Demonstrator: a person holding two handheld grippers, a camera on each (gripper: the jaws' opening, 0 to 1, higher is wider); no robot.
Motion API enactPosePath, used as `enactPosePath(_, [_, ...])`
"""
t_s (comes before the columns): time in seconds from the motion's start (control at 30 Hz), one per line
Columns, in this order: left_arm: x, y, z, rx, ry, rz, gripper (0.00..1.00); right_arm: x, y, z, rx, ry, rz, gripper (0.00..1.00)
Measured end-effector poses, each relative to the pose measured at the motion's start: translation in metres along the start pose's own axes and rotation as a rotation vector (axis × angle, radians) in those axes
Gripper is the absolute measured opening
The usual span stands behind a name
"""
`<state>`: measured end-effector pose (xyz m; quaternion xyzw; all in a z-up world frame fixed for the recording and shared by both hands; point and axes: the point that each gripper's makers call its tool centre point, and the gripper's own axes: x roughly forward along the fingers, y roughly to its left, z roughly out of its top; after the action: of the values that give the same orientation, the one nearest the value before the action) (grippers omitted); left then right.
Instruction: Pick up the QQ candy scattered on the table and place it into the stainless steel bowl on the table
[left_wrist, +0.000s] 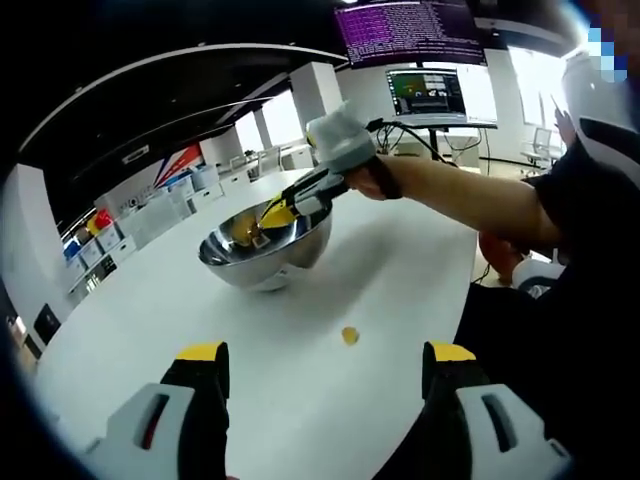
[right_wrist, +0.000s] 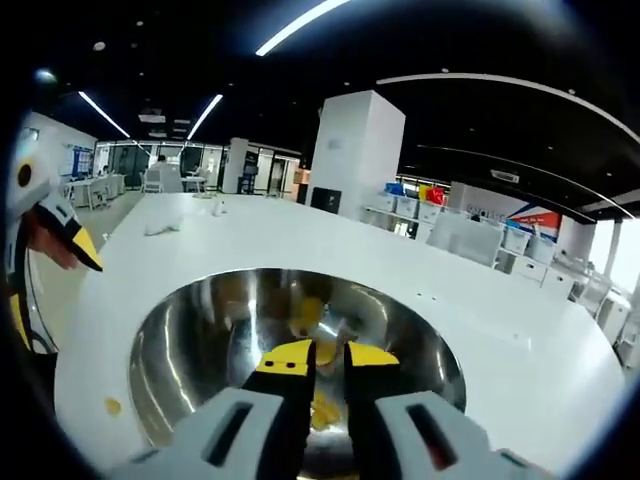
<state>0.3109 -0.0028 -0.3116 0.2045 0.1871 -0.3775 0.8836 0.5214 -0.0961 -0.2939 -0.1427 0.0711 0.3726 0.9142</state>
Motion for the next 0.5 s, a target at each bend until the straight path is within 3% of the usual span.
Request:
enactPosePath(0.07, [-0.0003, 0.0004, -0.0005, -0.003, 0.002, 0.002, 0.79, 0.0001, -0.0012, 0.0016, -0.009, -0.009, -0.003, 0.2])
enactPosePath(0.5, [-0.0014, 0.0004, 0.0001, 0.002, 0.002, 0.005, 0.78, -0.0023, -0.0002, 0.0043, -0.026, -0.027, -0.005, 0.21])
